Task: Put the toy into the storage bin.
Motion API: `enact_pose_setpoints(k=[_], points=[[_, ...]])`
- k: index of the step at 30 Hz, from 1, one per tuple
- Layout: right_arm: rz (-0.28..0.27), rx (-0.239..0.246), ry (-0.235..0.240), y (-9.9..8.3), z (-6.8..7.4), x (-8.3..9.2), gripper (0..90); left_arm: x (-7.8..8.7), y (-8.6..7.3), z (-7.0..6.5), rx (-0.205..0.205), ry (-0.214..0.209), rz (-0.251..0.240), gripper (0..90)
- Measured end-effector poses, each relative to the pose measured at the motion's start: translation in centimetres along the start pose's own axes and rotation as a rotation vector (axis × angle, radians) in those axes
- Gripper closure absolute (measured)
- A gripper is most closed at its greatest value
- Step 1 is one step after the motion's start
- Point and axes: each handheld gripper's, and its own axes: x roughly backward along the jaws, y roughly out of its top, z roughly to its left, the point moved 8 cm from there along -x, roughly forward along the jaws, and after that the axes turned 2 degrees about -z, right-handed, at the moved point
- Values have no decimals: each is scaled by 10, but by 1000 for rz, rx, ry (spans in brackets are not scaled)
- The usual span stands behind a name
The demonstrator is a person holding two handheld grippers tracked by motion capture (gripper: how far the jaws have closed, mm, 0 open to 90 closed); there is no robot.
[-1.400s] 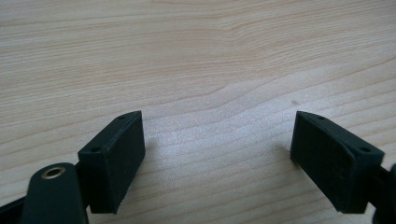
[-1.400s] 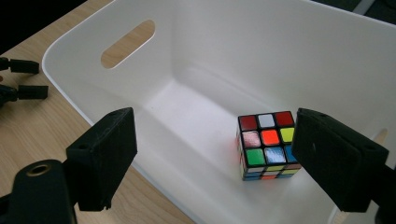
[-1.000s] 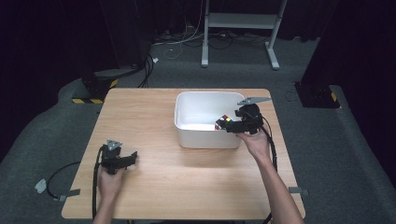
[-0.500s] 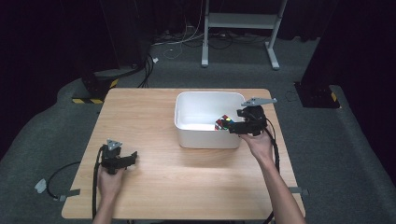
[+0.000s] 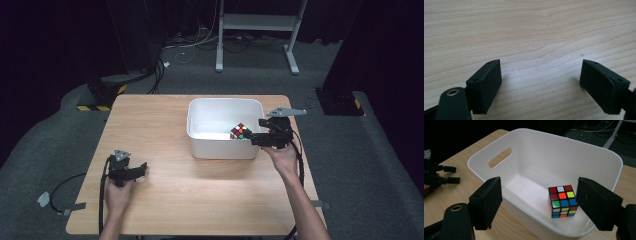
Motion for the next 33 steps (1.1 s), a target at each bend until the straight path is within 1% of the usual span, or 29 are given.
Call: enact_pose_setpoints(k=[6, 10, 15, 17, 24, 33], points=[[-14, 1, -1, 0, 1, 7, 218, 0, 0, 0, 1, 0, 1, 179], [-34, 11, -2, 0, 3, 13, 224, 0, 0, 0, 0, 0, 1, 179], [-36, 12, -4, -2, 2, 16, 226, 0, 0, 0, -1, 0, 1, 179], [-44, 11, -5, -2, 2, 19, 228, 0, 0, 0, 0, 0, 1, 179], [-82, -11, 6, -3, -1, 26, 228, 0, 0, 0, -1, 1, 1, 179], [-104, -27, 3, -8, -4, 34, 228, 0, 0, 0, 0, 0, 1, 179]])
